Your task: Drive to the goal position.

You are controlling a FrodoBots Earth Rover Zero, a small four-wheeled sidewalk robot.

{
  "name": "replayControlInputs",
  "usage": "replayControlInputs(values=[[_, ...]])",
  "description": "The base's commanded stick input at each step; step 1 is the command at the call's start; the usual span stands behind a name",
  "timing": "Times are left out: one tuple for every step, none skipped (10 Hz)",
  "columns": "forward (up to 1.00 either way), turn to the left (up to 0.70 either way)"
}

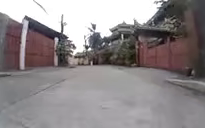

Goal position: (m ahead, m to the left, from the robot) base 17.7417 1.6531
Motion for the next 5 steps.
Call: replayControlInputs(values=[[1.00,0.00],[1.00,0.00],[1.00,0.00],[1.00,0.00],[1.00,0.00]])
